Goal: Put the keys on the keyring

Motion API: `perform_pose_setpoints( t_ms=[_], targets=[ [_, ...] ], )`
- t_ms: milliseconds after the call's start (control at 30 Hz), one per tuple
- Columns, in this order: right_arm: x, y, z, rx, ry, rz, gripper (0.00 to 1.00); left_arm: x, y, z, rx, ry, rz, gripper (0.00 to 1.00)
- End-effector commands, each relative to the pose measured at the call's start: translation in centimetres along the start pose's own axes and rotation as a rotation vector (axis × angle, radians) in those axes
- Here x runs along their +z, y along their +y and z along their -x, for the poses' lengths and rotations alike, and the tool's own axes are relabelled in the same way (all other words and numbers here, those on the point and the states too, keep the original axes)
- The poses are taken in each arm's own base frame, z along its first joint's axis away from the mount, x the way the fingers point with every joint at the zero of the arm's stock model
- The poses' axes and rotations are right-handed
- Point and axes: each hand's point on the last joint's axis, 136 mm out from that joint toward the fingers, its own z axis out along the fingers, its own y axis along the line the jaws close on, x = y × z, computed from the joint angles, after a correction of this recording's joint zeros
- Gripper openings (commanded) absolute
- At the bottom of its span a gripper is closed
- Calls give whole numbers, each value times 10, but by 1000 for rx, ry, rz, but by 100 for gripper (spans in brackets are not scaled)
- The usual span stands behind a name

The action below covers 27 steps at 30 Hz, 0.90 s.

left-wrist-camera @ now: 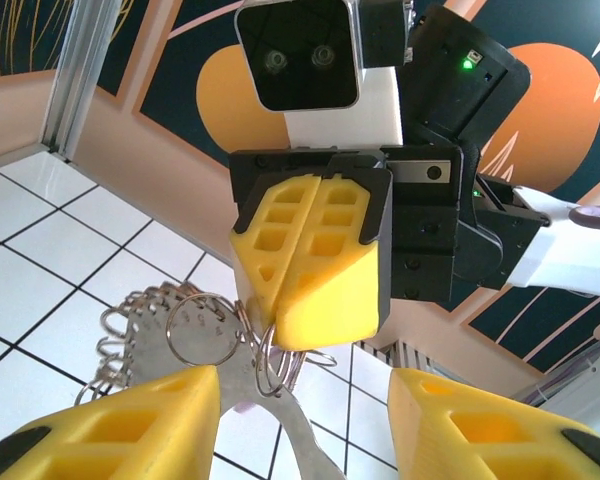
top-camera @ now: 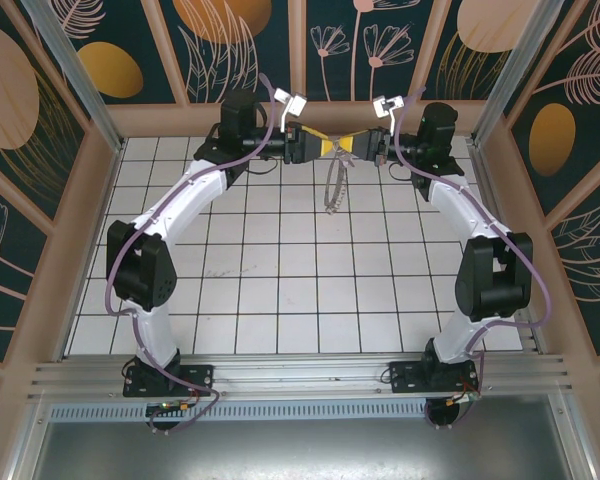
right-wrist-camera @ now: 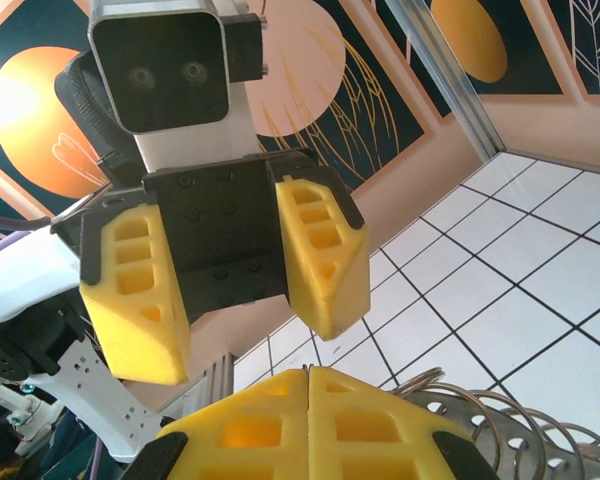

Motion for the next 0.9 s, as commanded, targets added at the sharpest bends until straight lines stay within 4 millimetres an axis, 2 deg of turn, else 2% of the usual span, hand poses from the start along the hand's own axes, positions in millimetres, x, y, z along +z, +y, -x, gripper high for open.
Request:
perform_pose_setpoints(
  t_ms=[0,433,767,867],
  targets=[
    [3,22,12,-83,4,53,0,3,-7,7,24,-9,-43,47],
    [7,32,14,-109,-1,64,0,10,-7,10,-5,-32,-93,43],
    [8,31,16,-114,-12,58,0,14,-7,-3,-16,-15,-108,41],
    [7,28,16,-109,-15,51,0,12,-9,-4,-12,-18,-110,37]
  ],
)
